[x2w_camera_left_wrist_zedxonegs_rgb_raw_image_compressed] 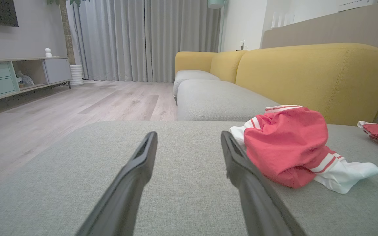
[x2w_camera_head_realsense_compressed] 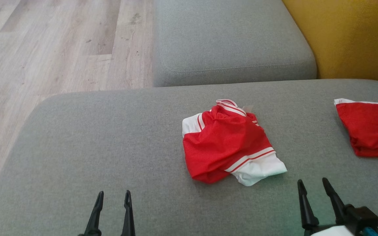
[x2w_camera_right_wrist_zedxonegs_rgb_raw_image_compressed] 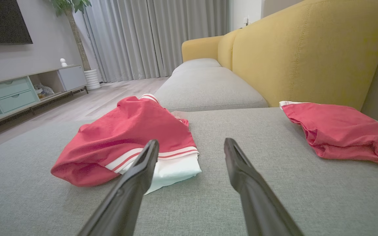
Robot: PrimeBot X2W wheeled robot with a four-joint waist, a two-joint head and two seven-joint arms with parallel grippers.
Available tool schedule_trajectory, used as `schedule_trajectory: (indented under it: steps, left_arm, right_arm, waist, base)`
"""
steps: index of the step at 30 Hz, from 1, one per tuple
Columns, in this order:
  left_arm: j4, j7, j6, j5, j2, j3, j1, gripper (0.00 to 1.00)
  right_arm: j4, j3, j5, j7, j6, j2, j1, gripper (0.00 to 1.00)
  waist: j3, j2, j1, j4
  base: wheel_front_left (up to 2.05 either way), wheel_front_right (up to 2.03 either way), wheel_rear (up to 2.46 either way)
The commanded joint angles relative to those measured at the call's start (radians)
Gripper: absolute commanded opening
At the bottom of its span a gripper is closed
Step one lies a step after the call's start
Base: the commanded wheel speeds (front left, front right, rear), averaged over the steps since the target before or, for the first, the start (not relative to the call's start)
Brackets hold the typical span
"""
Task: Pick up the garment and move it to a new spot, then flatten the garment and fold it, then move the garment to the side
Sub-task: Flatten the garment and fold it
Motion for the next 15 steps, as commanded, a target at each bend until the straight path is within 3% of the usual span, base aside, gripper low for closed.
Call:
schedule_trajectory:
  steps: [1, 15]
  left_arm:
    - [-0.027, -0.01, -0.003, 0.009, -0.01, 0.037, -0.043, 1.0]
    - [-0.002, -0.01, -0.003, -0.019, -0.01, 0.024, -0.032, 1.0]
  right_arm:
    - [-0.033, 0.016, 0.008, -0.006, -0.001, -0.005, -0.028, 1.0]
    - [-0.029, 0.013, 0.029, -0.006, -0.001, -0.005, -0.022, 1.0]
  waist:
    - [-0.001, 0.0, 0.0001, 0.0]
    - [-0.015, 0.0, 0.0001, -0.027]
  base:
    - [0.0, 0.0, 0.0]
    - [0.0, 0.0, 0.0]
